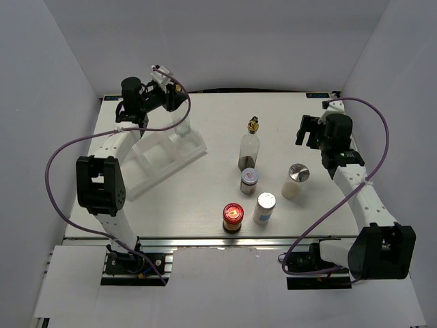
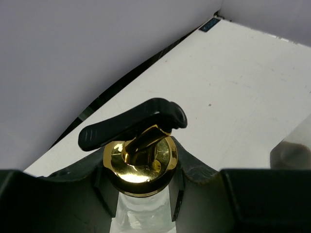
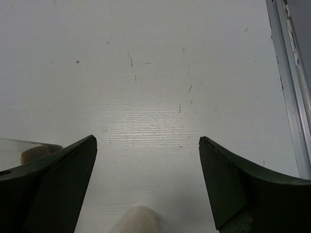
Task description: Organize the condiment bottles
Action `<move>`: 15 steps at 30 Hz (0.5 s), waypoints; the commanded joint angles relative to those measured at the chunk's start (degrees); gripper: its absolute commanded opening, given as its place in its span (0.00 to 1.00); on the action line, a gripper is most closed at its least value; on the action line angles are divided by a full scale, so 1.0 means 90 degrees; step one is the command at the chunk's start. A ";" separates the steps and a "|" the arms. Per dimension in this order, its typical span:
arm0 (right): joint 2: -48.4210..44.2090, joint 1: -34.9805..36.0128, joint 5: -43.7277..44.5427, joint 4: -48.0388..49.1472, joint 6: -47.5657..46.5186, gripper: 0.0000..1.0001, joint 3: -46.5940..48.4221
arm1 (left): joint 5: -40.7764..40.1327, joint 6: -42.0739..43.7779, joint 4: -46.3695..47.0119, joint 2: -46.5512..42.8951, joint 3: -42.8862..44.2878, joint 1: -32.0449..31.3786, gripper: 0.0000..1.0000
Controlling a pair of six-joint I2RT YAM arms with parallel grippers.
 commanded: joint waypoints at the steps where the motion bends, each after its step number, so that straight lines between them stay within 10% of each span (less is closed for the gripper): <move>1: 0.0000 -0.0028 0.0107 0.0107 -0.0112 0.89 0.0185 | 0.0203 0.0658 -0.0022 -0.0136 0.0376 0.0115 0.00; 12: 0.0303 -0.0028 0.0038 -0.0001 -0.0083 0.89 0.0341 | 0.0125 0.1001 -0.0365 0.0157 0.0445 0.0232 0.01; 15: 0.0303 -0.0028 0.0009 -0.0030 -0.0083 0.89 0.0331 | 0.0105 0.1050 -0.0443 0.0255 0.0445 0.0242 0.26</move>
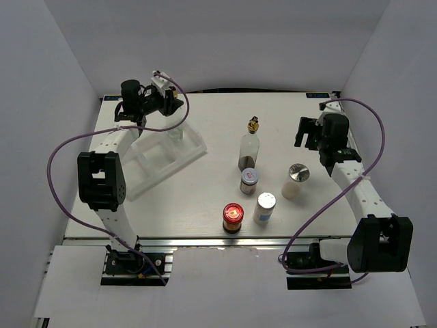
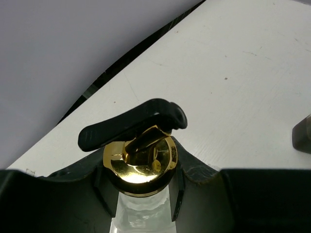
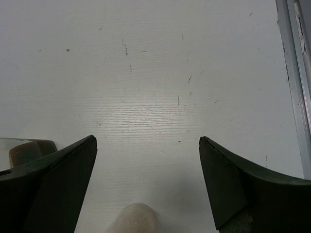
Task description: Organize the condiment bottles
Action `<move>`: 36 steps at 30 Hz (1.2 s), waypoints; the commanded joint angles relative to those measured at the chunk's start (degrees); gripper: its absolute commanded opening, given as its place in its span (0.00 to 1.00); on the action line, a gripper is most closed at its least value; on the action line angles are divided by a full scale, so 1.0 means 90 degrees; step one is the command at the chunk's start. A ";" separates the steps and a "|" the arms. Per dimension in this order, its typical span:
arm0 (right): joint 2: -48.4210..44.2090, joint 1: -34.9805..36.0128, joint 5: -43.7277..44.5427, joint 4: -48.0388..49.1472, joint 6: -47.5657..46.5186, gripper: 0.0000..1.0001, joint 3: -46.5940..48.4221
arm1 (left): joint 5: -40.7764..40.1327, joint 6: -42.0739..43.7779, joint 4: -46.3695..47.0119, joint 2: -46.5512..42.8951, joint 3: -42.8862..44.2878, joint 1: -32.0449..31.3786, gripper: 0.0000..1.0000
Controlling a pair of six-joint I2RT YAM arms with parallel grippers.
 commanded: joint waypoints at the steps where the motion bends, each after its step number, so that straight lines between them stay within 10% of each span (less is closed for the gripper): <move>1: -0.0032 -0.0028 -0.0027 0.0031 -0.0042 0.89 0.0304 | 0.0088 0.0178 0.0302 -0.0044 0.0297 0.0058 0.42; 4: -0.0032 -0.0028 -0.0057 0.0002 -0.0052 0.89 0.0324 | -0.0009 0.0149 0.0332 -0.0093 0.0190 0.0048 0.74; 7: -0.0071 -0.0028 -0.0154 -0.0047 -0.0042 0.89 0.0363 | -0.0146 0.0353 0.0000 -0.0210 0.0150 0.0048 0.78; 9: -0.0110 -0.0028 -0.0290 -0.0096 -0.0042 0.89 0.0363 | -0.0156 0.0393 -0.0010 -0.0365 -0.0015 0.0058 0.98; 27: -0.1662 0.0098 -0.5124 -0.0750 -0.2911 0.89 0.0148 | -0.1238 -0.1723 0.0175 -0.3245 -0.2114 0.0019 0.98; 36: -0.0825 0.1464 -0.3858 -0.0185 -0.2416 0.90 0.0782 | -0.7240 -0.4779 -0.2430 -0.5433 -0.3287 -0.0069 0.98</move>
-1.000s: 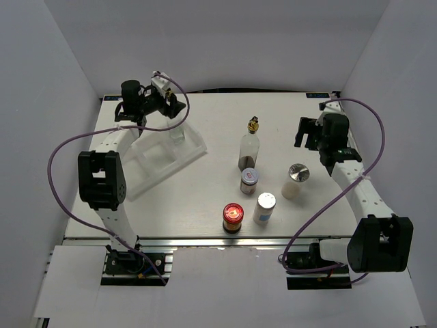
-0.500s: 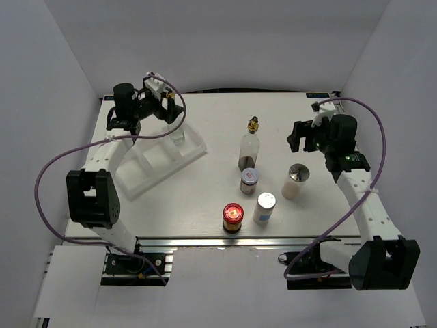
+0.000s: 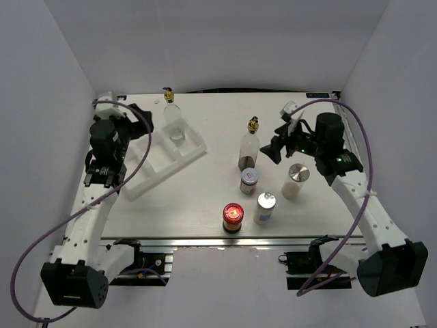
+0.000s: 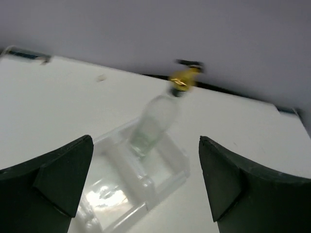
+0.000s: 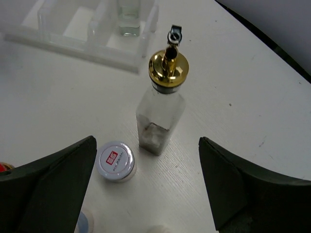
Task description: Organize the condiment bottles
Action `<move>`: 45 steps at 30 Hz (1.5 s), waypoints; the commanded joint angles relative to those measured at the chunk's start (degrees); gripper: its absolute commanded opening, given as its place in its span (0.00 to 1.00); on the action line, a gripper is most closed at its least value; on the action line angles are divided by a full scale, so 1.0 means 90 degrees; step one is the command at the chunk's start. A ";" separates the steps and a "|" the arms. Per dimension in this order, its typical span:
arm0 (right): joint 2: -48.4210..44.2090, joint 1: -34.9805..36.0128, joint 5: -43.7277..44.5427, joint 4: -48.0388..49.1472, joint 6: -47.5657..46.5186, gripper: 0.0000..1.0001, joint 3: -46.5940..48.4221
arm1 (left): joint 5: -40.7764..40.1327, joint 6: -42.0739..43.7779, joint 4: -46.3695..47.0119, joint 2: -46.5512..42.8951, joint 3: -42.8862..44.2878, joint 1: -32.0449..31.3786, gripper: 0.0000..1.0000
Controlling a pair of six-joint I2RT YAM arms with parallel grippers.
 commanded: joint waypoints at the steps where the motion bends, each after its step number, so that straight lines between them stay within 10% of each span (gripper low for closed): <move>1: 0.0442 0.0610 0.1045 0.0739 0.0406 0.89 0.0462 | -0.4102 -0.1717 -0.1939 -0.0315 -0.0205 0.0018 0.98; 5: 0.1085 0.0759 0.1478 0.1745 0.1276 0.89 0.0511 | -0.5723 -0.2732 -0.2861 0.0035 -0.0128 0.0028 0.98; 16: 0.2385 0.1081 0.1246 0.2481 0.1483 0.70 0.0853 | -0.6107 -0.3008 -0.2580 0.0672 -0.0244 0.0057 0.98; 25: 0.2455 0.1178 0.1246 0.2609 0.1327 0.00 0.1222 | -0.6068 -0.2833 -0.2189 0.0222 -0.0742 0.0067 0.98; 45: 0.4973 0.2593 0.0786 0.2540 0.2167 0.00 0.5595 | -0.5639 -0.2647 -0.1682 -0.0101 -0.1153 0.0067 0.98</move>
